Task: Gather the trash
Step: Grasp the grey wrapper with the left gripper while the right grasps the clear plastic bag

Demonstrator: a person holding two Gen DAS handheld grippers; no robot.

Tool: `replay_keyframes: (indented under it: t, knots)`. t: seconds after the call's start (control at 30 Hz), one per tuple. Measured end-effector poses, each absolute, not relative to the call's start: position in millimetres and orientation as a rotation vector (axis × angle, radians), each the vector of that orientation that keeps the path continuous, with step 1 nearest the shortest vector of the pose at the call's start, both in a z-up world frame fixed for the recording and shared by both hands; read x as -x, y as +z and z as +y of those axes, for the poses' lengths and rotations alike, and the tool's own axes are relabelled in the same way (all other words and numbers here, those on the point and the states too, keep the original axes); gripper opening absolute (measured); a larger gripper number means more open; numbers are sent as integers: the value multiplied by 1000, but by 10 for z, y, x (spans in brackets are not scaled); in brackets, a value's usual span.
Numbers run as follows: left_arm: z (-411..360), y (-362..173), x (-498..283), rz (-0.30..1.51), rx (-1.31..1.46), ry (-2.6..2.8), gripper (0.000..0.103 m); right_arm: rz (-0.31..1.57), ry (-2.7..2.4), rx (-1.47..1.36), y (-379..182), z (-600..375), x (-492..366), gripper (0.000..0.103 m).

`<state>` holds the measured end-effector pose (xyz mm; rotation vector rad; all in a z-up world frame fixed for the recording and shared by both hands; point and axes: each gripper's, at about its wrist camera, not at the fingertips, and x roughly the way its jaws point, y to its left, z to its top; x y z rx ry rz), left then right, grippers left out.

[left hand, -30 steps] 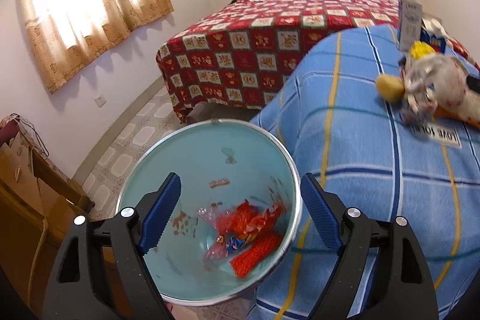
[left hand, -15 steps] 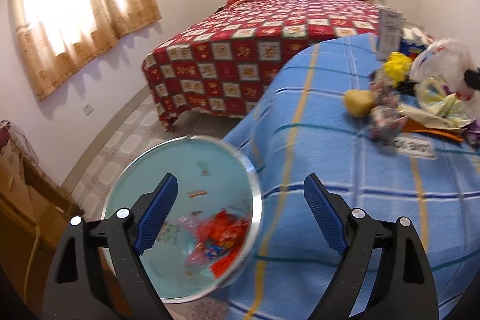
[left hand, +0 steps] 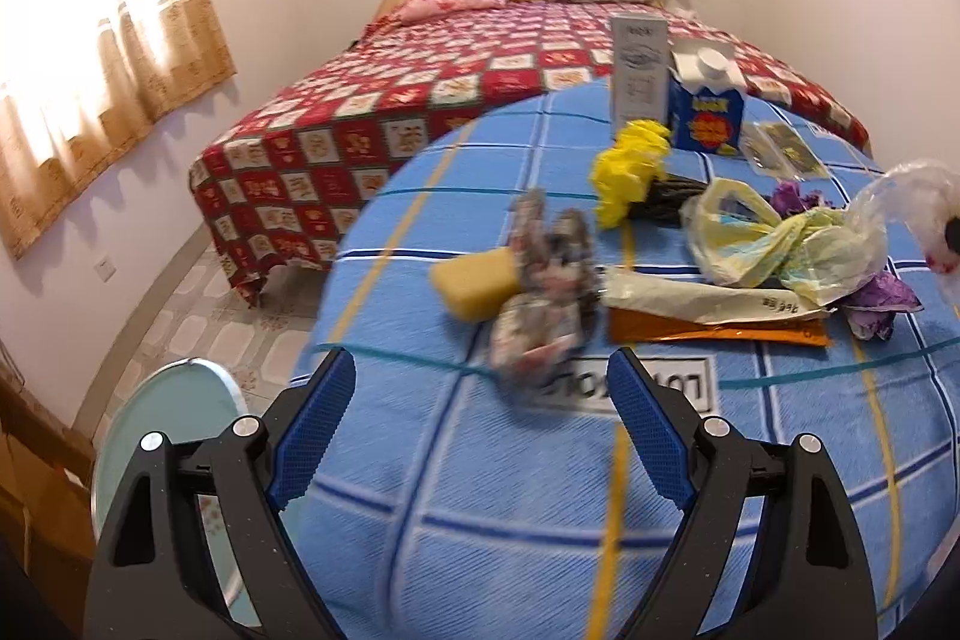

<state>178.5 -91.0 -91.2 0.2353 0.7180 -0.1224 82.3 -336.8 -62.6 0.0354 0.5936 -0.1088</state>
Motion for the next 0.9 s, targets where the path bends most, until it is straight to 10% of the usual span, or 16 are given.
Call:
replay_keyframes:
  t: [0.07,0.2,0.9]
  knots:
    - [-1001,-993,-1895,731,-258,-113,77,595,-108,-49,-684,-3419,-816,28]
    - [-989,-1130,-2055,825,-238,-153,17,600,-99,-85,-792,-3506,-807,28]
    - [-13,-462,-1266,644,-244,-64,11,518,136,7,-499,-2429,-835,28]
